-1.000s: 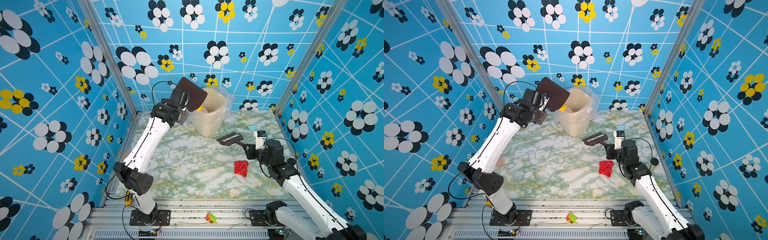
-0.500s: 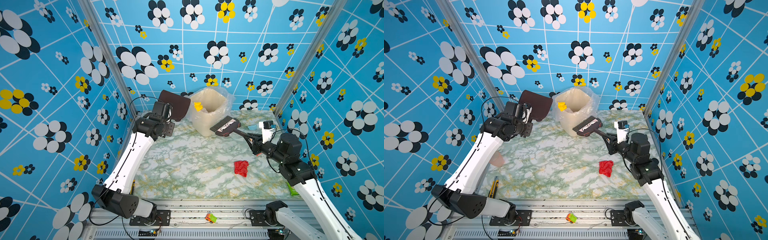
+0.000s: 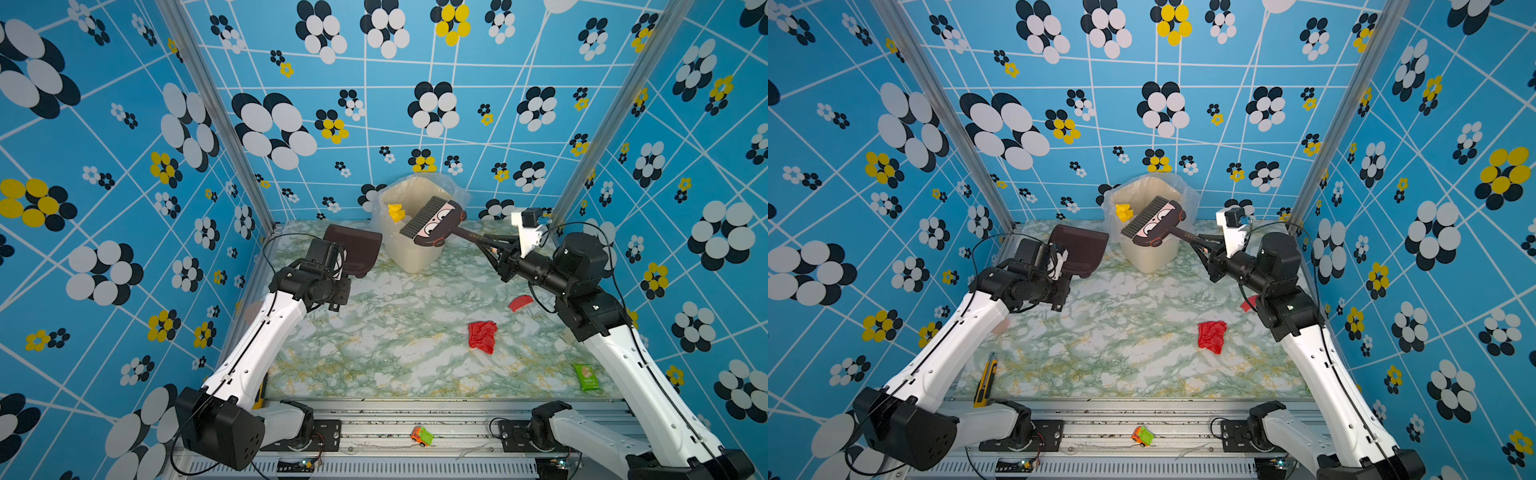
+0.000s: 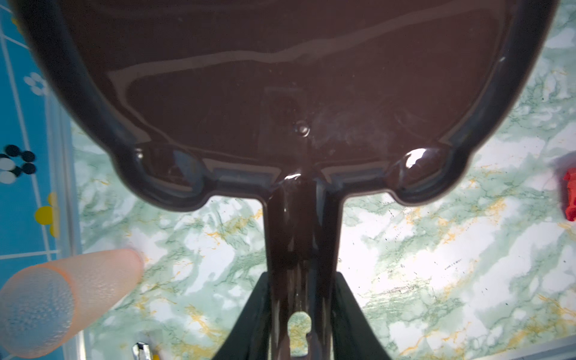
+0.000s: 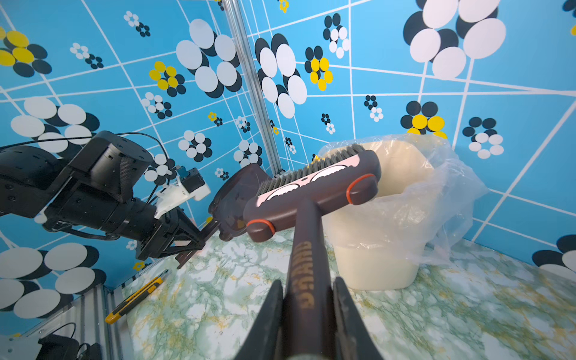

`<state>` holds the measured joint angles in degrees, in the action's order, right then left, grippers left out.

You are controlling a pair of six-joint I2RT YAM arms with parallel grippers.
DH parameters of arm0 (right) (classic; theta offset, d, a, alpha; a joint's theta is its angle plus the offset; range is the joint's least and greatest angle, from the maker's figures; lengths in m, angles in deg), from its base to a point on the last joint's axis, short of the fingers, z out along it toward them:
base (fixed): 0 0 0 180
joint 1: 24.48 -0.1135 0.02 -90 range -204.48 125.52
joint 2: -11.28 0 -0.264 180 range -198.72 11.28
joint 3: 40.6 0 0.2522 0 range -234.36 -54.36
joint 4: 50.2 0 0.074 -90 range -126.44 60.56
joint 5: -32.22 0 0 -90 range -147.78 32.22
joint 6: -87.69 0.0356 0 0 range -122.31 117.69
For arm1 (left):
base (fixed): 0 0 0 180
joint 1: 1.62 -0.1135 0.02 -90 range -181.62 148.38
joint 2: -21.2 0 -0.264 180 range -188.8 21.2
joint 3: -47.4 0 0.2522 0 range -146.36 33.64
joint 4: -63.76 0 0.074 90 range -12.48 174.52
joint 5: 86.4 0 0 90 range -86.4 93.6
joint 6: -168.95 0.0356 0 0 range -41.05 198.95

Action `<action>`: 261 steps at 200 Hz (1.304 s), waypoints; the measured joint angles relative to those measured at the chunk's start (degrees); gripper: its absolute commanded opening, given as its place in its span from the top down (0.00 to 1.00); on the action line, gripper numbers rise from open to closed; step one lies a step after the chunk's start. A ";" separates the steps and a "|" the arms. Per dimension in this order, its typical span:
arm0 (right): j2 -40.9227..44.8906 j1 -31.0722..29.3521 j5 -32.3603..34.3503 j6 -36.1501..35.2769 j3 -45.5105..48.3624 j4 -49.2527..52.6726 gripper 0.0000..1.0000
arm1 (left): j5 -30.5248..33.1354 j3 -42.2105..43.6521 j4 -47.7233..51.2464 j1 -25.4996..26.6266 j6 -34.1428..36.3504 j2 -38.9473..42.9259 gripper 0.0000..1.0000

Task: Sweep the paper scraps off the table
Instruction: 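Lower the empty dustpan with the left gripper while the right brush taps the bin, then set the dustpan by the red scraps with the left gripper while the right brush approaches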

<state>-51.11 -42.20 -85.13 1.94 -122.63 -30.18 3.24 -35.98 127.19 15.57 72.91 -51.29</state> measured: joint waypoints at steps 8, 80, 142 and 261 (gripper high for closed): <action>-2.01 -1.05 0.04 -0.81 -1.25 -0.74 1.00 | -1.27 1.62 -0.44 0.02 -0.66 0.68 1.00; -16.46 -4.39 3.37 -5.60 -11.02 -5.64 1.00 | -9.42 10.14 -3.48 0.68 -4.04 0.92 1.00; -20.24 -4.39 9.33 -10.14 -14.16 -3.87 1.00 | -11.98 10.32 -5.27 3.08 -4.90 -3.82 1.00; -20.20 -4.39 24.28 -17.14 -12.63 -3.91 1.00 | -13.44 8.07 -5.57 6.45 -4.94 -10.91 1.00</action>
<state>-71.31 -46.59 -60.85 -15.20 -135.27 -34.09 -10.21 -27.92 121.61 22.02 67.97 -62.20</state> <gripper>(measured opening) 0.009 0.301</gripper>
